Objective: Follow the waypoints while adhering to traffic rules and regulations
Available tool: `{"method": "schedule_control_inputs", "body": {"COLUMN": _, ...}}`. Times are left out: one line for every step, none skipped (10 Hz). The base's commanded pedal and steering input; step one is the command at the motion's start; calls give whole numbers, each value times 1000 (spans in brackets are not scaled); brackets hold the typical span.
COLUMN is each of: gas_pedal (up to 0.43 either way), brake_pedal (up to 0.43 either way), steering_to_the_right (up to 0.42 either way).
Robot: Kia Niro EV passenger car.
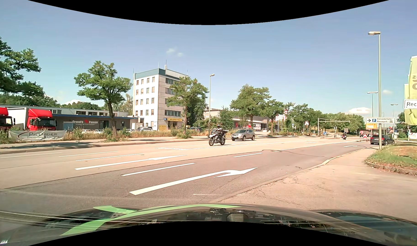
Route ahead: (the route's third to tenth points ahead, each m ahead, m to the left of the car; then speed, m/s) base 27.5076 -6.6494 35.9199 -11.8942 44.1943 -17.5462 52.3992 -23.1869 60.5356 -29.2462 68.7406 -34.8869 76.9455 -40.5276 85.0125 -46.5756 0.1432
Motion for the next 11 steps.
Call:
{"method": "schedule_control_inputs", "body": {"gas_pedal": 0, "brake_pedal": 140, "steering_to_the_right": -83}}
{"method": "schedule_control_inputs", "body": {"gas_pedal": 0, "brake_pedal": 140, "steering_to_the_right": -83}}
{"method": "schedule_control_inputs", "body": {"gas_pedal": 0, "brake_pedal": 140, "steering_to_the_right": -83}}
{"method": "schedule_control_inputs", "body": {"gas_pedal": 0, "brake_pedal": 146, "steering_to_the_right": -83}}
{"method": "schedule_control_inputs", "body": {"gas_pedal": 0, "brake_pedal": 146, "steering_to_the_right": -83}}
{"method": "schedule_control_inputs", "body": {"gas_pedal": 0, "brake_pedal": 140, "steering_to_the_right": -83}}
{"method": "schedule_control_inputs", "body": {"gas_pedal": 0, "brake_pedal": 128, "steering_to_the_right": -83}}
{"method": "schedule_control_inputs", "body": {"gas_pedal": 0, "brake_pedal": 122, "steering_to_the_right": -83}}
{"method": "schedule_control_inputs", "body": {"gas_pedal": 0, "brake_pedal": 116, "steering_to_the_right": -83}}
{"method": "schedule_control_inputs", "body": {"gas_pedal": 0, "brake_pedal": 104, "steering_to_the_right": -83}}
{"method": "schedule_control_inputs", "body": {"gas_pedal": 0, "brake_pedal": 85, "steering_to_the_right": -83}}
